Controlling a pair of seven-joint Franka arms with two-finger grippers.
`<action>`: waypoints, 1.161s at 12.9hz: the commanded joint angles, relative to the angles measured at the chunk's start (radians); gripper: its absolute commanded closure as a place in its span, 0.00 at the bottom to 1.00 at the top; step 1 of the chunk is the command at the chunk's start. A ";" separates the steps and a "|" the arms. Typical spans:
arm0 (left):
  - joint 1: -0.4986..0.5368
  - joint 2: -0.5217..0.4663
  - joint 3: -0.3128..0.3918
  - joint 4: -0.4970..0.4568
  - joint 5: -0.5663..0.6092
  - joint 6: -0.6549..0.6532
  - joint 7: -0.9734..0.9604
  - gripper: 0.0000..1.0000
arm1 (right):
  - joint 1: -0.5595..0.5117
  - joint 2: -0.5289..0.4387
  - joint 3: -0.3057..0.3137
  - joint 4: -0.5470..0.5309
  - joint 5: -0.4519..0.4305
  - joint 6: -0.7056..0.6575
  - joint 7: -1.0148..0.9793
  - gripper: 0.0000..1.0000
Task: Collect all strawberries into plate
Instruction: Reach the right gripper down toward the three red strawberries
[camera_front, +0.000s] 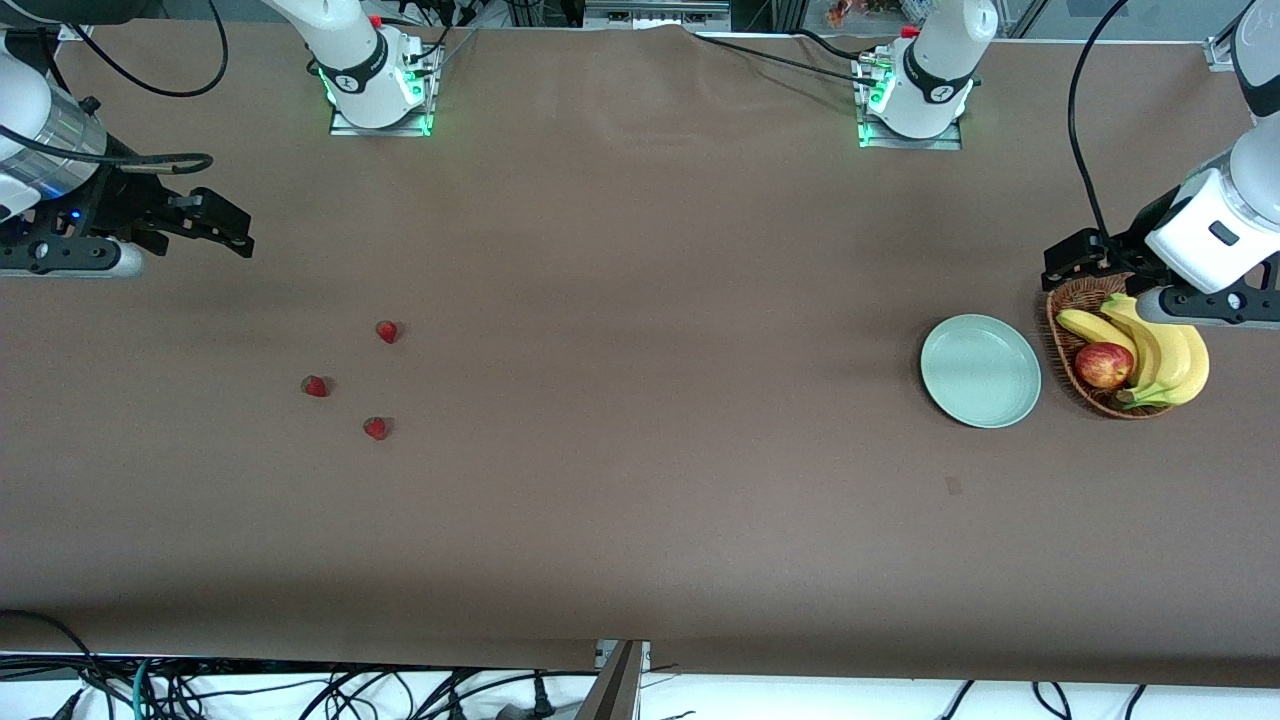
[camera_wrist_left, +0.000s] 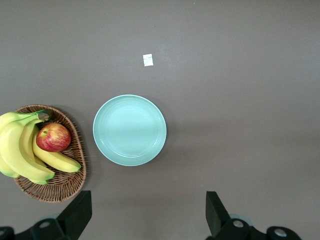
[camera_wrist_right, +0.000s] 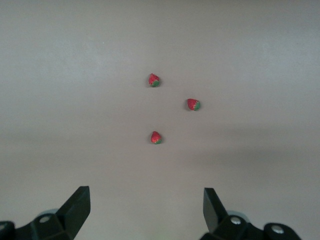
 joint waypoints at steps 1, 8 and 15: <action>-0.003 0.004 0.004 0.014 -0.006 -0.001 0.014 0.00 | -0.002 -0.015 0.019 -0.011 -0.017 -0.024 0.015 0.00; -0.003 0.004 0.004 0.016 -0.006 0.001 0.014 0.00 | -0.008 -0.003 0.013 0.018 -0.001 -0.014 0.018 0.00; -0.003 0.004 0.004 0.016 -0.006 0.001 0.014 0.00 | -0.005 0.023 0.000 0.019 -0.015 -0.005 0.018 0.00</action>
